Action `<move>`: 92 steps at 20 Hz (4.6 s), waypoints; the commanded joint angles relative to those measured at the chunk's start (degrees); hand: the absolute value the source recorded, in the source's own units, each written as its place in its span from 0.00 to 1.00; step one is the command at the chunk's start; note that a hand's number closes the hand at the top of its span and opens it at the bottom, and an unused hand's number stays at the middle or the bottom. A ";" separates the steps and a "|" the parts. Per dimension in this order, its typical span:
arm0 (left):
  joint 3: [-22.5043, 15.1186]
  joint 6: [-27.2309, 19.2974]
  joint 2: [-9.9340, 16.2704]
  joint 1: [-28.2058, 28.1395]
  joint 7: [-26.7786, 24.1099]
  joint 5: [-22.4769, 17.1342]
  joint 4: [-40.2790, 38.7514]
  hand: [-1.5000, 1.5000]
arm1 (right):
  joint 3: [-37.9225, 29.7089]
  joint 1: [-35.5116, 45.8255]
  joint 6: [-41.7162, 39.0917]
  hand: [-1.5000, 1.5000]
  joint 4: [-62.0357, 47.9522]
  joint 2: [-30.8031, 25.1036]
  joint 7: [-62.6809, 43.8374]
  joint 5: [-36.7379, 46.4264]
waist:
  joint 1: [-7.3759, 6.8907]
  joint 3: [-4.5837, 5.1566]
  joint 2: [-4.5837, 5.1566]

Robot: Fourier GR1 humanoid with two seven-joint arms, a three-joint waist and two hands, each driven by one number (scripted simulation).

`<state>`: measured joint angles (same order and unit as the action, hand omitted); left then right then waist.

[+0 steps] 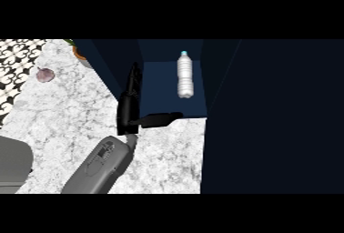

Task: Pick up the bottled water, place it into the cabinet and close the cabinet

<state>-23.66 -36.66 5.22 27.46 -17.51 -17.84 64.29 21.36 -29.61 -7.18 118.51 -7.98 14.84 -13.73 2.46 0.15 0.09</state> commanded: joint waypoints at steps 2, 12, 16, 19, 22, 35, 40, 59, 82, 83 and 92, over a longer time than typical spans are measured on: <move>9.24 12.14 4.07 8.26 -8.14 -4.68 -6.73 0.00 | 0.24 -0.35 0.80 0.00 0.61 0.37 -0.02 0.42 | -0.30 -0.02 0.55; 7.87 17.15 2.65 2.56 -8.95 -6.19 -0.54 0.00 | 2.78 -0.78 4.82 0.00 2.53 1.52 -2.67 3.83 | -2.04 -0.12 -0.03; 4.96 16.86 2.68 -0.45 -4.18 -6.05 8.99 0.00 | 1.67 -0.58 3.74 0.00 -0.19 2.10 0.00 1.45 | -2.55 -0.17 -0.23; 5.97 19.01 4.78 -5.92 -2.33 -7.72 14.80 0.00 | 3.97 -4.94 4.31 0.00 7.23 0.11 -3.04 1.22 | -2.51 -0.14 -0.29; 2.58 15.64 3.49 -11.70 -0.99 -5.61 24.02 0.00 | 6.70 -3.55 6.07 0.00 4.49 1.89 -2.58 4.39 | -2.79 -0.14 -0.32; -7.02 15.39 6.87 -31.81 6.73 -2.45 53.04 0.00 | 8.62 -3.85 3.40 0.00 7.90 -4.78 -3.68 8.62 | -2.87 -0.14 -0.40; -2.45 19.41 10.94 -40.07 2.29 -5.89 56.00 0.00 | 9.79 -4.31 -1.46 1.00 9.91 -11.19 -6.49 10.06 | -2.93 -0.11 -0.33; 12.99 34.23 20.46 -62.66 -6.93 -18.18 66.71 0.00 | 25.40 6.24 -1.48 1.00 15.44 -4.61 -21.03 22.37 | -5.02 0.09 -0.32; 38.24 59.26 25.05 -78.59 -10.79 -37.69 62.36 0.00 | 7.16 54.75 17.36 1.00 -9.00 7.95 -40.41 -2.22 | -5.05 -0.09 -0.07; 35.72 59.83 22.91 -80.30 -10.75 -35.36 63.29 0.00 | 2.45 54.11 12.26 1.00 -11.59 7.96 -38.53 -4.91 | -4.71 -0.15 -0.01; 43.74 64.21 19.19 -85.70 -7.09 -41.38 67.04 0.00 | -7.97 62.09 6.00 1.00 -25.02 6.43 -35.73 -12.64 | -3.98 -0.19 -0.11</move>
<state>18.00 25.47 27.15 -54.57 -25.78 -57.97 129.04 18.11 30.72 2.85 98.03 -0.38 -22.14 -23.50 -1.72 0.00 0.02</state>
